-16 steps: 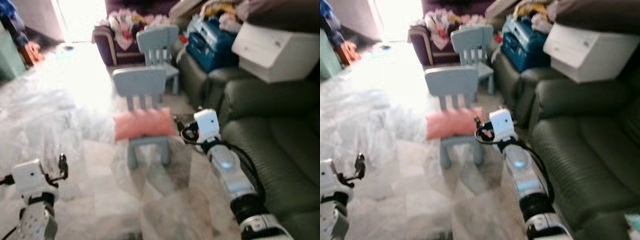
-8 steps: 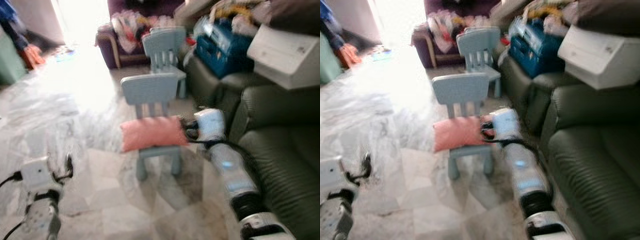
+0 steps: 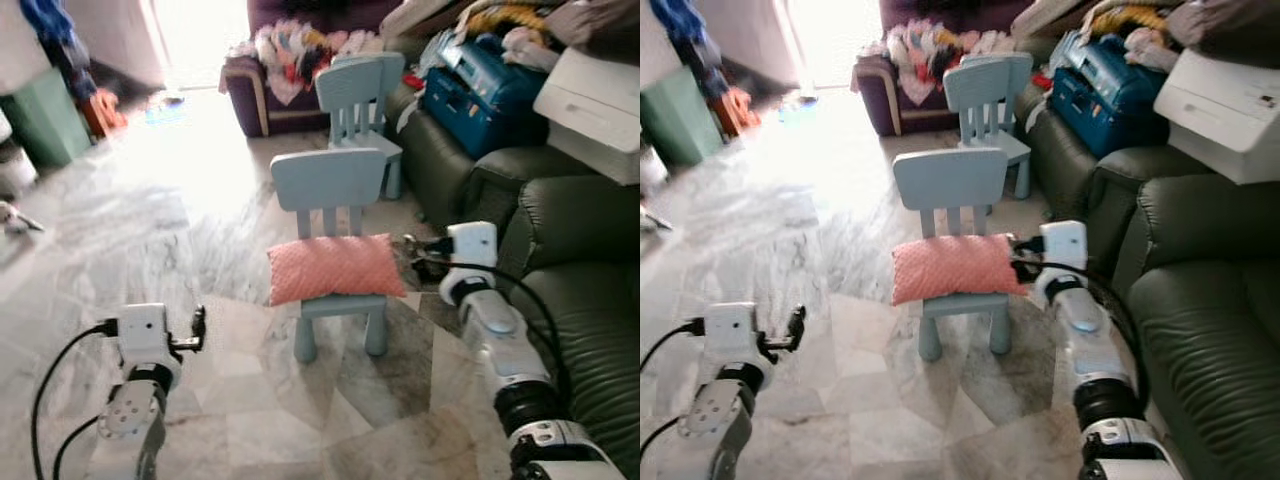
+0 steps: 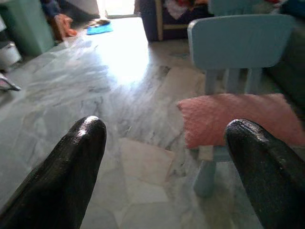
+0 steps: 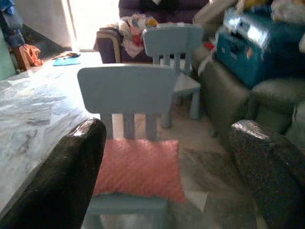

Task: Move the pillow to the sofa

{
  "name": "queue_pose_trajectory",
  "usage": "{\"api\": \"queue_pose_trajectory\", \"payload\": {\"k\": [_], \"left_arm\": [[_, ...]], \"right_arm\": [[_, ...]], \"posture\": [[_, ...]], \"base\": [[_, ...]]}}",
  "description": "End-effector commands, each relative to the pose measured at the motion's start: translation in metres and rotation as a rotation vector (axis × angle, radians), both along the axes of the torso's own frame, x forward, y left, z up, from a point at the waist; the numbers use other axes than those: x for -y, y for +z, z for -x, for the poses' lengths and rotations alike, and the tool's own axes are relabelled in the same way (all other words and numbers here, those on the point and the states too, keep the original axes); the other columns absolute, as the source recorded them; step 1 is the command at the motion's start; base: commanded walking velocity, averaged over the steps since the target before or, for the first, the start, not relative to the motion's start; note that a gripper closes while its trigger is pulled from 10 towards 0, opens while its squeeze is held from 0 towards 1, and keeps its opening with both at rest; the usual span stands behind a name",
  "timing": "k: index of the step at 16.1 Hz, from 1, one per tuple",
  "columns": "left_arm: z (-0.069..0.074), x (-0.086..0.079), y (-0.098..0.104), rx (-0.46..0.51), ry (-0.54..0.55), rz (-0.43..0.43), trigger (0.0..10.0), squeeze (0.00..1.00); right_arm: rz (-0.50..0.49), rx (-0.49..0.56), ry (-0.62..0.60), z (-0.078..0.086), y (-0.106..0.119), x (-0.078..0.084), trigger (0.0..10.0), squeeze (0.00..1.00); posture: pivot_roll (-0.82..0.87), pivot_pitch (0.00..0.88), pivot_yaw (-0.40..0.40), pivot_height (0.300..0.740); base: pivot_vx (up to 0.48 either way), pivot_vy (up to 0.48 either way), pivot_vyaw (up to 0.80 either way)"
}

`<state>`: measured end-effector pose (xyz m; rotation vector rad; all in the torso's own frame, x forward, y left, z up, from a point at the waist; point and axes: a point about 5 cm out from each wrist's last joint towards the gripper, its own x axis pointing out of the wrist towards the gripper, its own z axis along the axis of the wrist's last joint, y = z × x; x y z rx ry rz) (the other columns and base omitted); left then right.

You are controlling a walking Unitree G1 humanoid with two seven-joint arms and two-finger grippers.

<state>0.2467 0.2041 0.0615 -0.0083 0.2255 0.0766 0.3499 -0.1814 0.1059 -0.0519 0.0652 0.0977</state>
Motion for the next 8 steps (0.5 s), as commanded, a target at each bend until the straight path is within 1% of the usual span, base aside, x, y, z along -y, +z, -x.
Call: {"api": "queue_pose_trajectory", "payload": {"k": [1, 2, 3, 4, 6, 7, 8], "left_arm": [[0.002, 0.005, -0.001, -0.014, -0.027, 0.004, 10.0, 0.00], [0.005, 0.008, -0.002, -0.018, -0.034, 0.005, 10.0, 0.00], [0.008, 0.009, 0.002, 0.005, -0.014, -0.006, 10.0, 0.00], [0.012, 0.003, 0.007, 0.038, 0.035, -0.042, 10.0, 0.00], [0.023, -0.018, 0.012, 0.075, 0.160, -0.051, 10.0, 0.00], [0.033, -0.032, 0.009, 0.062, 0.219, -0.061, 10.0, 0.00], [0.037, -0.036, 0.007, 0.053, 0.236, -0.062, 10.0, 0.00]], "right_arm": [[-0.024, -0.024, 0.005, 0.002, -0.002, 0.002, 10.0, 0.00], [-0.022, -0.034, 0.021, 0.003, -0.003, 0.001, 10.0, 0.00], [0.000, -0.037, 0.027, 0.006, -0.003, 0.000, 10.0, 0.00], [0.000, -0.030, 0.051, 0.007, -0.001, -0.006, 10.0, 0.00], [-0.022, 0.020, 0.089, 0.006, 0.007, -0.023, 10.0, 0.00], [-0.021, 0.058, 0.071, 0.006, 0.010, -0.029, 10.0, 0.00], [-0.021, 0.066, 0.051, 0.006, 0.010, -0.030, 10.0, 0.00]], "posture": [[-0.16, 0.000, 0.086, 0.740], [-0.16, 0.000, 0.094, 0.740], [-0.17, 0.000, 0.103, 0.740], [-0.16, 0.000, 0.100, 0.740], [-0.14, 0.000, 0.085, 0.740], [-0.13, 0.000, 0.072, 0.740], [-0.12, 0.000, 0.068, 0.740]], "base": [[0.000, 0.000, 0.00], [0.000, 0.000, 0.00], [0.000, 0.000, 0.00], [0.000, 0.000, 0.00], [0.000, 0.000, 0.00], [0.000, 0.000, 0.00], [0.000, 0.000, 0.00]]}}
